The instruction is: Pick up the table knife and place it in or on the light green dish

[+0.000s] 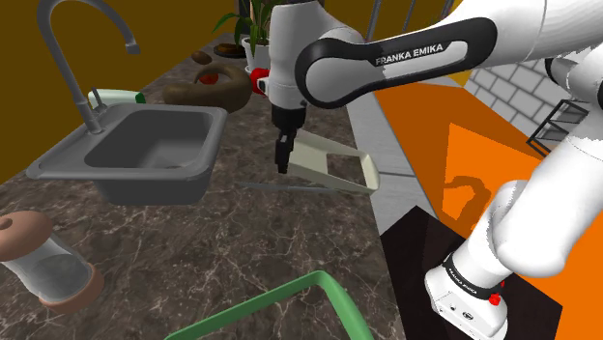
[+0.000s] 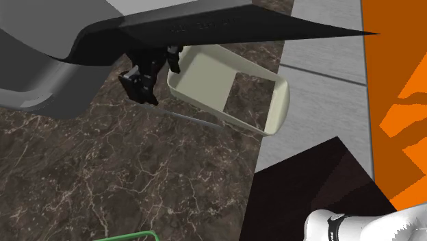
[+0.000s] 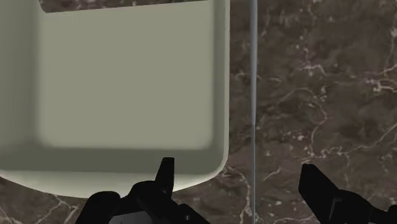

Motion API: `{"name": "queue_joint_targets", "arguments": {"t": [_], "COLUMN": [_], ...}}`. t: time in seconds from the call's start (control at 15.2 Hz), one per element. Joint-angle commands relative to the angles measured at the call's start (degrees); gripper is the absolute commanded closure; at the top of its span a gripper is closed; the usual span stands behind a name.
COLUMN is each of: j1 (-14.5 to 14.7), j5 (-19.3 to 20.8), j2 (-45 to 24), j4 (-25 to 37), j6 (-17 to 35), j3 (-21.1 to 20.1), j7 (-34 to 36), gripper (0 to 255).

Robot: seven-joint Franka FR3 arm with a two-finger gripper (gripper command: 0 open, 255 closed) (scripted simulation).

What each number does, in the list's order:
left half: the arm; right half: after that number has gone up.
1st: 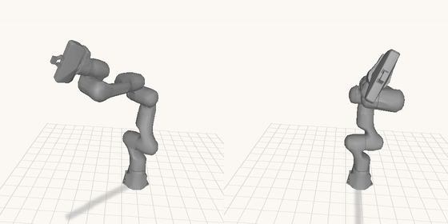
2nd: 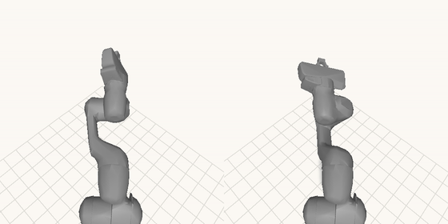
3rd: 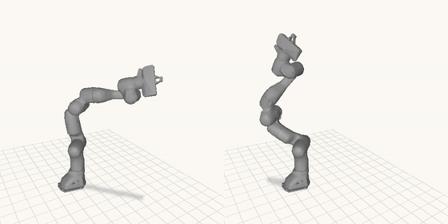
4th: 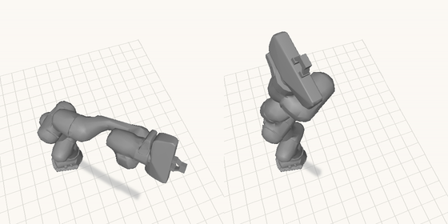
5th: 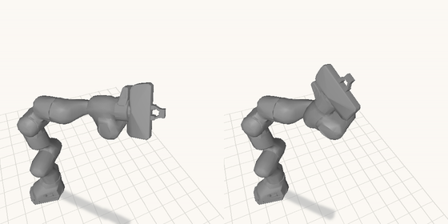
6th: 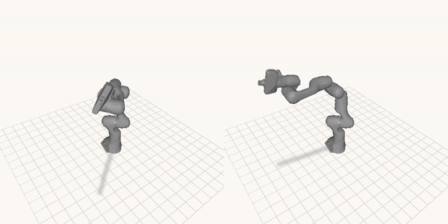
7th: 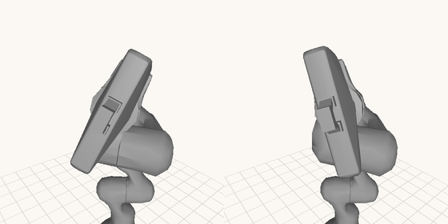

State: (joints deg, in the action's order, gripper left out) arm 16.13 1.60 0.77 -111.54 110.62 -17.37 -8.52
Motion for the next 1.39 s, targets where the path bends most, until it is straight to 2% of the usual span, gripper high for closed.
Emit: {"name": "queue_joint_targets", "arguments": {"t": [0.0,0.13,0.66,1.12,1.19,1.32], "j1": [1.13,2.06,2.09,2.09,2.09,2.07], "j5": [1.02,1.88,2.63,2.63,2.63,2.62], "j2": [-3.17,-5.53,-7.16,-7.16,-7.16,-7.14], "j4": [2.26,4.03,0.06,0.06,0.06,0.0], "j6": [0.84,1.32,6.82,6.81,6.81,6.86], "j3": [-1.15,-1.96,-1.83,-1.83,-1.83,-1.82], "j7": [-0.61,-1.01,-0.49,-0.5,-0.5,-0.53], "gripper": [0,0,0,0,255,255]}}
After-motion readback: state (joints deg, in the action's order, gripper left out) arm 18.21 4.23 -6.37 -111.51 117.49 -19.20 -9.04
